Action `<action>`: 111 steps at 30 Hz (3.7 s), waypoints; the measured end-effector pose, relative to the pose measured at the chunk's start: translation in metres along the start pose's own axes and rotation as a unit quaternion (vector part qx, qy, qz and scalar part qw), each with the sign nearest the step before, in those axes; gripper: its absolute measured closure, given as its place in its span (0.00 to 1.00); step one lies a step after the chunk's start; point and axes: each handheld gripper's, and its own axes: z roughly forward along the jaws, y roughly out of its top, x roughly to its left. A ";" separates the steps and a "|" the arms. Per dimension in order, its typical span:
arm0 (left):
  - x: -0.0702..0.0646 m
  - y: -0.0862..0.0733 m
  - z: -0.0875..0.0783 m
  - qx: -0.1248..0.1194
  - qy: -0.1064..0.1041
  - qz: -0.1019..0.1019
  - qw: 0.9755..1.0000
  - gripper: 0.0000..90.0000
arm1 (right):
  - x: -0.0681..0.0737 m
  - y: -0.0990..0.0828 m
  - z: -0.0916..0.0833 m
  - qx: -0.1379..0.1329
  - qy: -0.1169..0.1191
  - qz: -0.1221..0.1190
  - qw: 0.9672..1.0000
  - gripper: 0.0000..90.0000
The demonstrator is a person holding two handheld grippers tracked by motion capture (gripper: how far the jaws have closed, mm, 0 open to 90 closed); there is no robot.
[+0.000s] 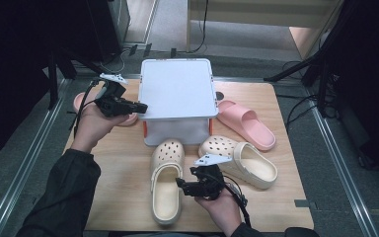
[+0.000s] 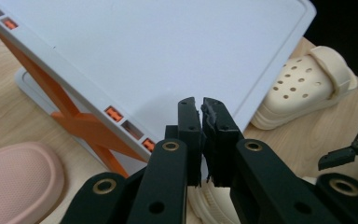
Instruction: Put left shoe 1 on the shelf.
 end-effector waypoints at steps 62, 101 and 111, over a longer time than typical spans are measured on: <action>0.000 -0.007 0.001 -0.013 -0.017 0.007 1.000 0.98 | -0.054 0.077 0.064 -0.032 -0.088 0.045 0.995 0.83; 0.001 -0.008 0.001 -0.015 -0.012 0.003 1.000 0.99 | -0.019 0.017 -0.022 -0.034 -0.002 -0.031 0.999 1.00; 0.000 -0.008 0.001 -0.016 -0.012 0.004 1.000 0.99 | -0.021 -0.014 -0.025 -0.017 0.002 -0.035 0.999 1.00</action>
